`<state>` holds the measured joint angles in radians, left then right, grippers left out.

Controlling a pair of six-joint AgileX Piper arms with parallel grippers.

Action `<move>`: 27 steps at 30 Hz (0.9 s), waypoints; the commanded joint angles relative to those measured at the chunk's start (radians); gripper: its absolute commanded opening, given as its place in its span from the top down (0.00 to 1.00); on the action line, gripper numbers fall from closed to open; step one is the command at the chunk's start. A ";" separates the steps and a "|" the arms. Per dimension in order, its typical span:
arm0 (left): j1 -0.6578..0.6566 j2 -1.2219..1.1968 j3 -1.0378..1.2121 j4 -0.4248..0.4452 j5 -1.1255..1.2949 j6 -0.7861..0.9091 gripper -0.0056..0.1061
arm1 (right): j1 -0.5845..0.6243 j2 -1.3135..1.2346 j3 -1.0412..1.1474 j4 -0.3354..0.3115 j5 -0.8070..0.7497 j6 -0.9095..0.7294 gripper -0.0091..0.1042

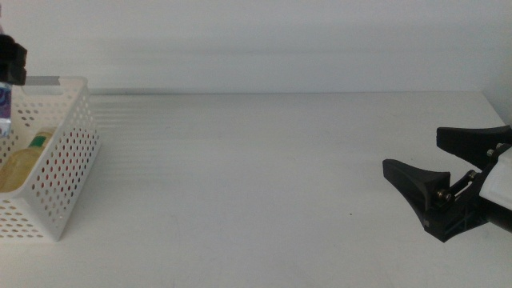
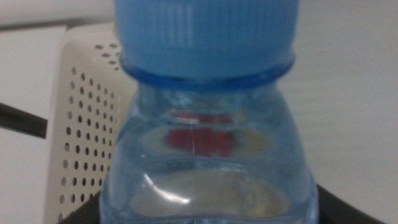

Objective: Use arms to grab the bottles and put them into the dustbin to the left of the table.

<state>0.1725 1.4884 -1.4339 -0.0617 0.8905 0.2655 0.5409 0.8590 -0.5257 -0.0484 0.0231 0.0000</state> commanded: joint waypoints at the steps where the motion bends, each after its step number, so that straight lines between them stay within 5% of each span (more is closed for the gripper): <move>1: 0.020 0.021 -0.070 -0.015 -0.059 0.008 1.00 | 0.004 -0.010 -0.024 -0.005 -0.078 -0.008 0.28; 13: 0.030 0.219 -0.079 0.073 -0.133 0.016 0.93 | 0.004 -0.010 -0.024 -0.005 -0.078 -0.008 0.28; 17: 0.030 0.251 -0.079 0.073 -0.133 0.017 0.78 | 0.004 -0.010 -0.024 -0.005 -0.078 -0.008 0.28; 27: 0.029 0.260 -0.079 0.053 -0.118 0.056 0.16 | 0.004 -0.010 -0.024 -0.005 -0.078 -0.008 0.28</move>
<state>0.2032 1.8088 -1.4756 0.0000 0.8197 0.3204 0.5409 0.8590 -0.5257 -0.0484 0.0231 0.0000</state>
